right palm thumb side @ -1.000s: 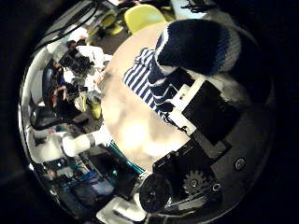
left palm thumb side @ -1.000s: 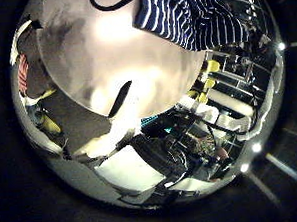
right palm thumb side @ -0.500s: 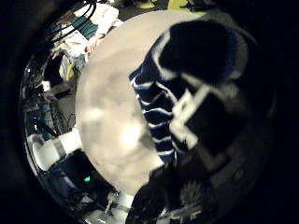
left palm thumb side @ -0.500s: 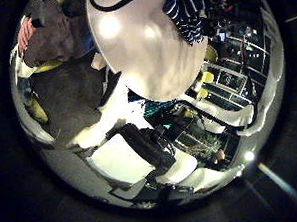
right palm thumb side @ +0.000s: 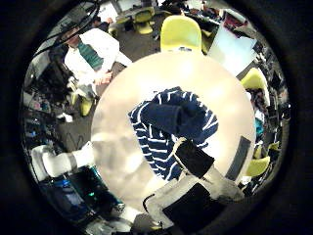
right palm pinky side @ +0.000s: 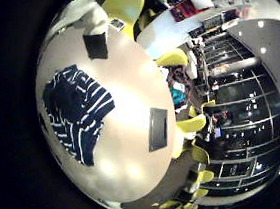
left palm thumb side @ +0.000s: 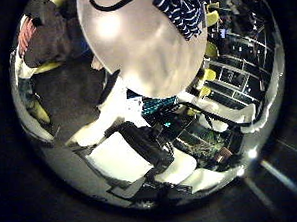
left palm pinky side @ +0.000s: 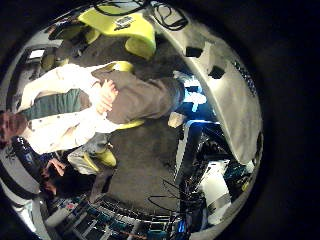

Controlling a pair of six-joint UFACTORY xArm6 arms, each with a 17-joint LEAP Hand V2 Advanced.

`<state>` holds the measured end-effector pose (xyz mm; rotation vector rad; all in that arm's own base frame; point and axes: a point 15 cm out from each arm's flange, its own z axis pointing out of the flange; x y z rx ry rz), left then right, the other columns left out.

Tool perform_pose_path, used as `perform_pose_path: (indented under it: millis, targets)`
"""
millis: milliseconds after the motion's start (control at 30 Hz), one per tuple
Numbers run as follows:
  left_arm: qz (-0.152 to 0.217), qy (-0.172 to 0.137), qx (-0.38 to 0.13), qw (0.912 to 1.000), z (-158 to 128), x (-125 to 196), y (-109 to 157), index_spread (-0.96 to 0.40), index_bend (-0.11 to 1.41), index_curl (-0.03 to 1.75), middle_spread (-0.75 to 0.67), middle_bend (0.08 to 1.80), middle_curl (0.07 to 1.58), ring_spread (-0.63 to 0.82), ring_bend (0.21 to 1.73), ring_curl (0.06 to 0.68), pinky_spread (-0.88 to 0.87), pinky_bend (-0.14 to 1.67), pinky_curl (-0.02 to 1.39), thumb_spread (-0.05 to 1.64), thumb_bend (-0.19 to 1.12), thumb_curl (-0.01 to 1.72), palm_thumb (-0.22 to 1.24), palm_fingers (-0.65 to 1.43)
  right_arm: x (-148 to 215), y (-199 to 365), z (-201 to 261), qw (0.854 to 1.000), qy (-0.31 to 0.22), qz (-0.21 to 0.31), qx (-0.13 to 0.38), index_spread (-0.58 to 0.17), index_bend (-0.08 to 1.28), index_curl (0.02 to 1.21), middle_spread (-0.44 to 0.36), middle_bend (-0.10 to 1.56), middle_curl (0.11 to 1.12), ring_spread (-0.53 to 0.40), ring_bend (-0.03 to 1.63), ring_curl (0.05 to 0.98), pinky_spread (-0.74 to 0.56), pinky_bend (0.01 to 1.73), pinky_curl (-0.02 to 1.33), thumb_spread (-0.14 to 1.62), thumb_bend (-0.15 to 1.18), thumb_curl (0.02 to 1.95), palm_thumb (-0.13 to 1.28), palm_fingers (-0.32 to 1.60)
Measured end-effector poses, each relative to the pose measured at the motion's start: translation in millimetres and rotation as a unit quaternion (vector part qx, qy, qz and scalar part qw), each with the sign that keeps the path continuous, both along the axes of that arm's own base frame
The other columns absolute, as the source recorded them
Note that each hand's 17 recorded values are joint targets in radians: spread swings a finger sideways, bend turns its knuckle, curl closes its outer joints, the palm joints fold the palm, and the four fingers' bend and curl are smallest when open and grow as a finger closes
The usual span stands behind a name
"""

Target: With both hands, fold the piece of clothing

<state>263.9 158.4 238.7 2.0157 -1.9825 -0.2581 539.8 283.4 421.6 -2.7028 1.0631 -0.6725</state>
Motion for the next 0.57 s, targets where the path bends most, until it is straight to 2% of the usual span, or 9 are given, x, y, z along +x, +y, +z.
perform_pose_path:
  millis: [133,300,367,567]
  targets:
    - [-0.008,-0.001,0.013,0.9999,20.8,2.3,-34.2,-0.12,0.19,0.49,0.05,0.19,0.36,-0.06,0.74,0.264,-0.06,0.44,0.45,1.15,-0.02,0.33,0.43,0.34,-23.4,-52.9,4.4,0.997,0.058,-0.047,-0.012,-0.445,0.20,0.39,-0.134,0.34,0.41,0.054,0.80,0.353,0.40,0.79,0.58,1.18,-0.01,0.49,0.72,0.12]
    - [-0.011,0.002,0.027,0.9996,35.6,7.4,-71.2,-0.13,0.19,0.49,0.04,0.19,0.36,-0.07,0.76,0.269,-0.08,0.46,0.45,1.15,-0.02,0.33,0.42,0.35,-54.7,-147.3,6.0,0.981,0.139,-0.128,-0.042,-0.431,0.19,0.38,-0.156,0.34,0.40,0.030,0.78,0.331,0.42,0.67,0.52,1.25,-0.01,0.47,0.71,0.16]
    - [-0.009,0.004,0.032,0.9994,38.8,7.3,-81.6,-0.13,0.19,0.49,0.04,0.19,0.36,-0.07,0.76,0.270,-0.08,0.47,0.45,1.16,-0.02,0.33,0.42,0.35,-71.9,-165.9,9.0,0.976,0.158,-0.140,-0.049,-0.421,0.18,0.38,-0.133,0.34,0.39,0.026,0.77,0.323,0.43,0.63,0.49,1.28,-0.01,0.46,0.71,0.16]
    - [-0.014,0.016,0.035,0.9992,41.3,-2.5,-100.0,-0.13,0.19,0.49,0.04,0.19,0.36,-0.08,0.77,0.269,-0.09,0.47,0.45,1.16,-0.02,0.33,0.42,0.35,-111.0,-210.2,-33.5,0.957,0.230,-0.164,-0.060,-0.413,0.18,0.36,-0.090,0.33,0.38,0.020,0.74,0.300,0.43,0.58,0.45,1.33,-0.01,0.43,0.69,0.19]
